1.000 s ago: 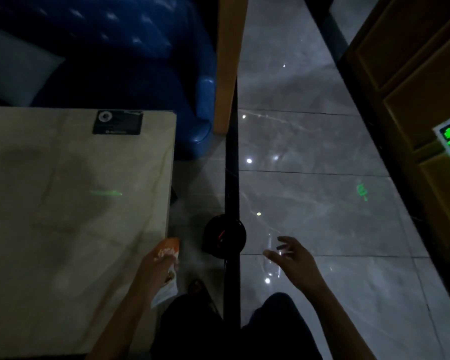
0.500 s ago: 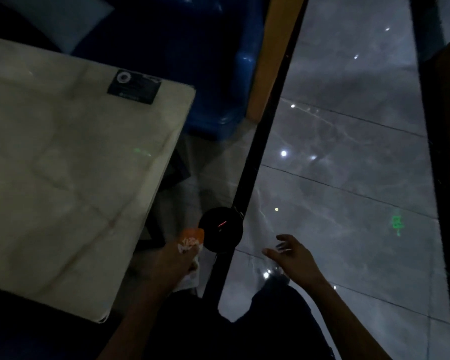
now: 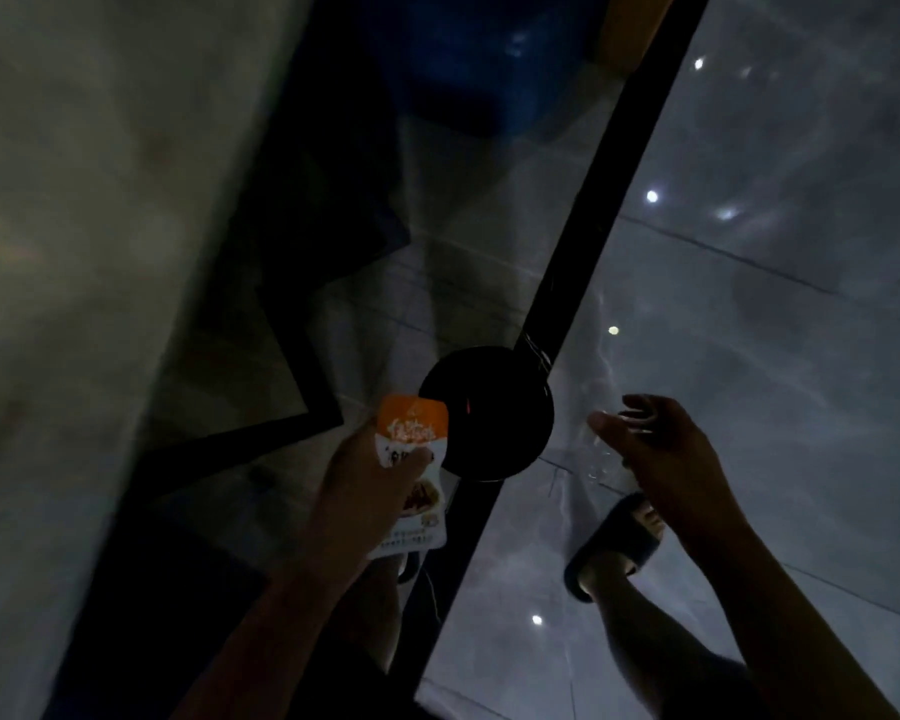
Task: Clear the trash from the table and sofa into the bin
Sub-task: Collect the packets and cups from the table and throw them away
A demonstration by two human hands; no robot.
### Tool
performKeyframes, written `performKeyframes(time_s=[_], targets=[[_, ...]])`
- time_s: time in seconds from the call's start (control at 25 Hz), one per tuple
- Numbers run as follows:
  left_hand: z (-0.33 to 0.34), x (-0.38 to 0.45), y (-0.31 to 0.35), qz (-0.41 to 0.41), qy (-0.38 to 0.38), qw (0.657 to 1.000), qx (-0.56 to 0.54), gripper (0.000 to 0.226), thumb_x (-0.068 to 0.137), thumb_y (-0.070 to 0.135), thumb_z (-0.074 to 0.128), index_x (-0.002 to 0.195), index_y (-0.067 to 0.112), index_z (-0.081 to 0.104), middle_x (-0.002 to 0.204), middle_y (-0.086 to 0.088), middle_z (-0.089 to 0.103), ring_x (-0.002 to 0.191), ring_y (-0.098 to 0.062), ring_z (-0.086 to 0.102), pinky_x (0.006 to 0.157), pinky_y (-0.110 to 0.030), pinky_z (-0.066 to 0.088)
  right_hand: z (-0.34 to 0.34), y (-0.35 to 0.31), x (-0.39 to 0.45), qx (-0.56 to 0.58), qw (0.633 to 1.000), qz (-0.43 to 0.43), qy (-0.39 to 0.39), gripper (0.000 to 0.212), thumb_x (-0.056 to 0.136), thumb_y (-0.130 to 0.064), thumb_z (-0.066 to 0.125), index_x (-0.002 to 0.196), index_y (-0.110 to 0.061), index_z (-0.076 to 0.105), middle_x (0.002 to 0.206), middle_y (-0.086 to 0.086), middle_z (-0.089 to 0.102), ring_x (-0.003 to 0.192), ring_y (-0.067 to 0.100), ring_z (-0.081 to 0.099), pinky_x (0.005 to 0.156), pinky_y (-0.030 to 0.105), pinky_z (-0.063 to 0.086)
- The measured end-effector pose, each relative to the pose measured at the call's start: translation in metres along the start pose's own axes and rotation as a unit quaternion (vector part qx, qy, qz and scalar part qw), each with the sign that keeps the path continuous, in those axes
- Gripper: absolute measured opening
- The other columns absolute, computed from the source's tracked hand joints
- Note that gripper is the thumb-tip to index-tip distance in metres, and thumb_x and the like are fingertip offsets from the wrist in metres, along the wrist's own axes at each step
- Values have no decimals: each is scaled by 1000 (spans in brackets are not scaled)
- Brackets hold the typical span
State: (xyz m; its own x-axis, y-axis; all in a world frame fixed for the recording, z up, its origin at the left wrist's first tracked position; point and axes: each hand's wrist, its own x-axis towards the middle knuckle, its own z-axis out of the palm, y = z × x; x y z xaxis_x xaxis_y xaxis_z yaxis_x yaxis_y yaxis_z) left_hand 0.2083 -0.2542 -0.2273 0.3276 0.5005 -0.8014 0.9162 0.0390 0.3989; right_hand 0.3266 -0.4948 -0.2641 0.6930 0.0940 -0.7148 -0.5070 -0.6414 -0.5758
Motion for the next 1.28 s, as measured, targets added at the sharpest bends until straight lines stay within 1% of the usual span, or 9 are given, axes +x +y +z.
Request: performKeyframes(time_s=[0.08, 0.32, 0.48, 0.64, 0.8, 0.92, 1.04, 1.2, 1.28], targets=[[22, 46, -24, 17, 4, 1000, 12, 7, 86, 22, 70, 89, 19, 65, 78, 0, 72, 62, -7, 70, 56, -24, 52, 34, 32, 34, -5, 1000, -12, 12, 69, 61, -73, 66, 119, -38, 51, 102, -23, 61, 89, -3, 61, 65, 17, 42], [87, 136, -100, 43, -52, 996, 51, 8, 87, 21, 68, 91, 14, 68, 82, -4, 73, 73, -17, 70, 59, -21, 50, 130, 109, 88, -59, 995, -57, -56, 78, 64, -62, 73, 131, -29, 51, 107, -22, 60, 84, -18, 56, 59, 5, 43], [105, 176, -124, 52, -27, 995, 75, 9, 86, 29, 68, 89, 20, 69, 83, 0, 74, 76, -15, 71, 73, -35, 56, 161, 118, 118, -31, 995, -83, -54, 72, 68, -56, 79, 129, -30, 50, 95, -31, 52, 85, -27, 55, 56, -1, 44], [114, 191, -139, 69, -19, 993, 90, 13, 84, 35, 67, 86, 22, 69, 79, 3, 74, 75, -13, 71, 77, -44, 58, 198, 118, 163, -39, 996, -46, -71, 75, 72, -54, 78, 133, -25, 46, 101, -19, 58, 83, -2, 64, 65, 15, 51], [115, 200, -151, 77, -28, 994, 79, 15, 81, 38, 66, 84, 24, 68, 79, 4, 74, 75, -11, 71, 76, -45, 58, 229, 122, 213, -75, 995, -22, -63, 44, 81, -49, 73, 115, -23, 63, 100, -11, 70, 91, 7, 67, 75, 22, 55], [114, 198, -152, 76, -35, 993, 80, 31, 72, 53, 59, 84, 26, 67, 78, 6, 74, 76, -10, 71, 76, -40, 57, 228, 114, 228, -42, 998, -10, -49, 25, 78, -53, 74, 88, -30, 70, 76, -18, 68, 73, -8, 65, 60, 8, 47], [116, 198, -153, 70, -36, 994, 82, 20, 76, 45, 64, 80, 25, 66, 73, 6, 72, 72, -10, 71, 69, -33, 55, 205, 101, 218, -50, 994, -40, -94, 18, 79, -54, 72, 88, -42, 63, 77, -25, 64, 70, -15, 59, 63, 10, 43], [119, 194, -144, 67, -42, 993, 91, 16, 81, 42, 65, 80, 26, 66, 74, 7, 73, 71, -7, 71, 74, -41, 58, 152, 111, 166, -192, 959, -199, 62, 20, 90, -43, 56, 108, -34, 60, 75, -29, 53, 65, -14, 57, 59, 11, 45], [122, 194, -143, 64, -44, 993, 90, 17, 80, 43, 65, 80, 26, 67, 74, 8, 73, 69, -5, 70, 71, -38, 58, 130, 129, 145, -225, 952, -175, 115, 29, 90, -44, 55, 115, -29, 51, 76, -23, 51, 63, -9, 53, 54, 13, 39]])
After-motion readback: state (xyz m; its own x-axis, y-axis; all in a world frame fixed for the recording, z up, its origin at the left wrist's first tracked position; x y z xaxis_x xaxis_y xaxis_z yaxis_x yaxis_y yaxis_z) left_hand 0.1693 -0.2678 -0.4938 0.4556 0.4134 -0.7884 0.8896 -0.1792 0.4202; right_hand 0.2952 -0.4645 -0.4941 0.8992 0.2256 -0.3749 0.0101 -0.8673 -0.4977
